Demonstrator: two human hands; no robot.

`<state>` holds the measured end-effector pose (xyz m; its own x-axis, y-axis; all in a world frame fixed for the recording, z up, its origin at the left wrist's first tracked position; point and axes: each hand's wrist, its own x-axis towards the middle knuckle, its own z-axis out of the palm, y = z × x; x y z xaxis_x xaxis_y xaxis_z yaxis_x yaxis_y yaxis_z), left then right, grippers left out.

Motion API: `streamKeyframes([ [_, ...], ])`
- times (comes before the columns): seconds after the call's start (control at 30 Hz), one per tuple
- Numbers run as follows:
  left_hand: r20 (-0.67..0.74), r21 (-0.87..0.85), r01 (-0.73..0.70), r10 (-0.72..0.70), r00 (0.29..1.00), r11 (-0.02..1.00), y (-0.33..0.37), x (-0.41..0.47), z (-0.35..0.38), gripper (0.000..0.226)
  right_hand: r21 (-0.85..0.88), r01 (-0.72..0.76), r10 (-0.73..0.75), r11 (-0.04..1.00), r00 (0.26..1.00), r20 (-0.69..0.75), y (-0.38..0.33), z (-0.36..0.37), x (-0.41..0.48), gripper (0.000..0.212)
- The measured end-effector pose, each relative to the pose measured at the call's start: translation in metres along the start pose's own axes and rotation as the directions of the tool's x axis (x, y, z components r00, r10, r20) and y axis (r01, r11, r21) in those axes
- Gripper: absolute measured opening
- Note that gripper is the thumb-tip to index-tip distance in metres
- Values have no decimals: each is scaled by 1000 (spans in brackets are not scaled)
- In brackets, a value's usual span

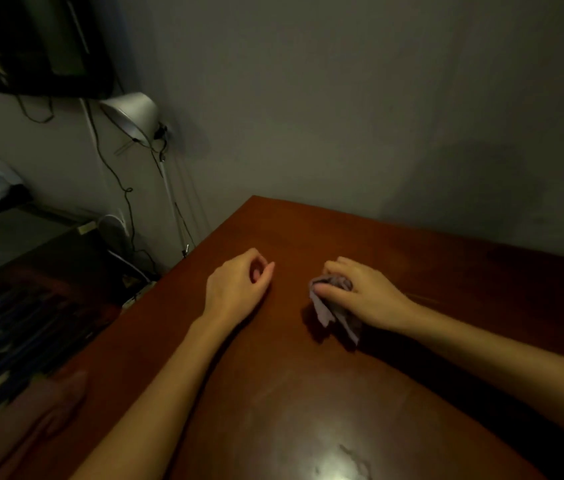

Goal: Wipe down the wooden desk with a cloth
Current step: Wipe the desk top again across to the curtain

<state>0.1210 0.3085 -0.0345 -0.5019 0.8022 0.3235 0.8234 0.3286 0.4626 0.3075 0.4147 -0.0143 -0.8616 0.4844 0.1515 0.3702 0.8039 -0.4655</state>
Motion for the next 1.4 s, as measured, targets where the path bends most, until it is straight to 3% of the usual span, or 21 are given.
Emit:
streamKeyframes([
  [0.07,110,-262,10,19,994,965,10,-9,-6,22,224,-30,18,974,998,56,-6,-8,0,24],
  [0.17,304,-664,136,99,947,735,37,-30,-22,27,458,-62,86,887,996,-30,-14,-19,-4,22],
  [0.27,492,-757,320,175,853,570,63,-46,-34,19,740,-93,181,666,983,-40,-29,-30,-13,22],
  [0.3,513,-755,341,182,839,560,67,-49,-36,19,765,-102,188,636,982,-25,-32,-34,-15,23],
  [0.33,508,-752,331,181,842,570,71,-52,-38,20,737,-96,170,669,985,-26,-32,-38,-15,23],
  [0.43,392,-635,212,74,917,743,70,-57,-43,24,574,11,44,819,996,-82,-24,-49,-16,16],
  [0.5,284,-412,120,3,959,903,63,-59,-45,24,482,58,-44,874,998,-40,-21,-53,-18,10],
  [0.57,155,-174,59,-31,987,983,57,-59,-48,16,444,110,-141,889,989,37,-27,-55,-23,16],
  [0.63,10,-81,43,-42,999,996,52,-60,-51,20,405,131,-229,905,952,205,-40,-61,-31,26],
  [0.7,-103,-140,24,-39,994,990,44,-63,-52,29,412,91,-269,906,877,399,-47,-67,-38,23],
  [0.73,-123,-195,-15,-9,992,981,41,-64,-52,31,466,55,-271,883,870,412,-49,-69,-39,23],
  [0.83,-130,-329,-247,216,968,912,41,-67,-49,37,621,-36,-99,783,979,181,-47,-60,-30,36],
  [0.87,-154,-339,-309,272,950,888,44,-66,-45,39,652,-105,-23,751,982,185,-45,-53,-26,43],
  [0.93,-213,-373,-361,299,930,855,54,-65,-39,40,676,-258,23,691,941,337,-44,-37,-21,49],
  [1.03,-270,-364,-365,278,922,857,63,-60,-35,40,687,-284,38,668,936,350,-44,-29,-16,37],
  [1.13,-212,-214,-316,272,939,924,52,-52,-38,68,576,-199,68,793,968,242,-37,-37,0,16],
  [1.2,-83,-50,-254,249,965,966,36,-51,-42,89,458,-128,106,880,992,74,-19,-48,22,18],
  [1.3,74,159,-68,57,996,985,5,-55,-49,86,160,-169,203,973,952,-230,19,-65,55,26],
  [1.33,107,203,-33,11,994,979,-4,-57,-50,80,50,-211,217,976,936,-278,32,-66,62,27],
  [1.4,153,264,-41,0,988,964,-16,-60,-48,71,-90,-253,226,963,944,-239,52,-56,69,26],
])
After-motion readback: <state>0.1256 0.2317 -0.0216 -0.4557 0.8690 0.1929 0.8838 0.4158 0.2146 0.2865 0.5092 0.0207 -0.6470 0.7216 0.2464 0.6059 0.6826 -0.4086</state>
